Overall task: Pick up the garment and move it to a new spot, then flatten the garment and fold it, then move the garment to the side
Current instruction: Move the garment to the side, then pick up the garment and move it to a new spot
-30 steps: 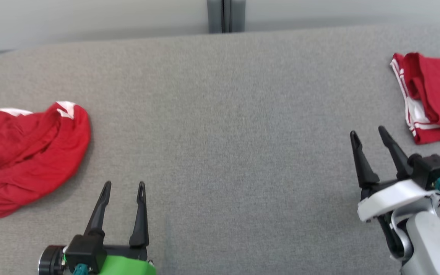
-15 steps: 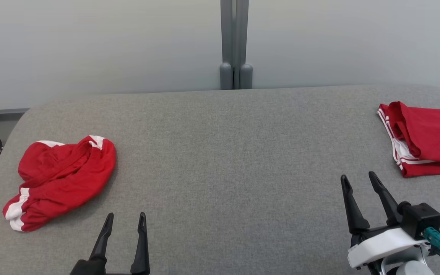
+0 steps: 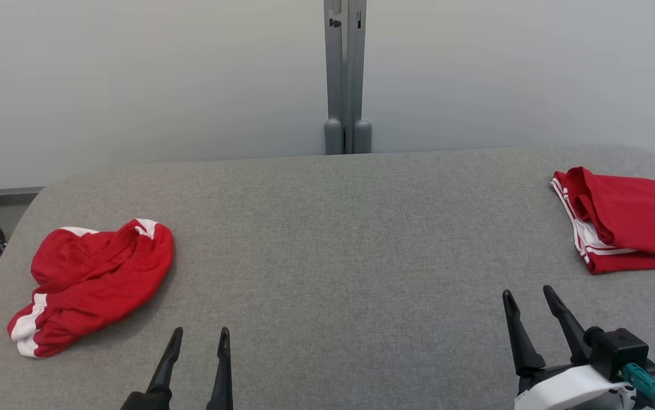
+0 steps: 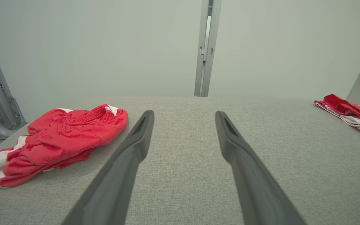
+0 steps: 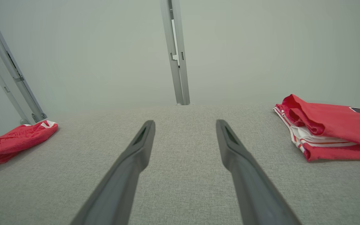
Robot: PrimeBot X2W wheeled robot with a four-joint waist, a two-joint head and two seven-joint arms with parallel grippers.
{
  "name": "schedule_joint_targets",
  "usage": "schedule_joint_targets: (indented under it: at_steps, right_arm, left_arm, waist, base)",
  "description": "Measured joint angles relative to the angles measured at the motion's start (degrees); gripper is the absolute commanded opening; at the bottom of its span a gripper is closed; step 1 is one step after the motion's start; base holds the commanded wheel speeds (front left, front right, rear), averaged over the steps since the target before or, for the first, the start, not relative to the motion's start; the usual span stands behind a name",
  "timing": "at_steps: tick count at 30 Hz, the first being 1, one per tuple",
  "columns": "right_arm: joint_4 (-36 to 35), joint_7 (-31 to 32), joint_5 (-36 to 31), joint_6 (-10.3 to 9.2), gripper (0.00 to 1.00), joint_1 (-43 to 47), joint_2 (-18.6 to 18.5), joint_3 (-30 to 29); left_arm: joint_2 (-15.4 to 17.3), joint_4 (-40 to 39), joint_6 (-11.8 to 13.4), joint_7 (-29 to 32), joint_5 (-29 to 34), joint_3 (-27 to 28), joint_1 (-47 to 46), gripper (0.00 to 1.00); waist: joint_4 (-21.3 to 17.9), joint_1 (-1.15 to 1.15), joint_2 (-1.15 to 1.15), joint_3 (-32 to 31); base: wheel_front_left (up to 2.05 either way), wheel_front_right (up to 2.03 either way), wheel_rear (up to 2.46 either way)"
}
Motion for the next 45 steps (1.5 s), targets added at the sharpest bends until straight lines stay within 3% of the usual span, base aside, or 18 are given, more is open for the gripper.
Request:
schedule_joint_targets:
  at_steps: [45]
  right_arm:
    - [0.3,0.0,-0.51,0.0,1.0,0.36,1.14,1.27]
  left_arm:
    - [-0.01,2.5,0.54,0.0,-0.07,0.74,-3.53,1.0]
  waist:
    - [-0.15,0.0,0.0,1.82]
  base:
    - [0.0,0.0,0.0]
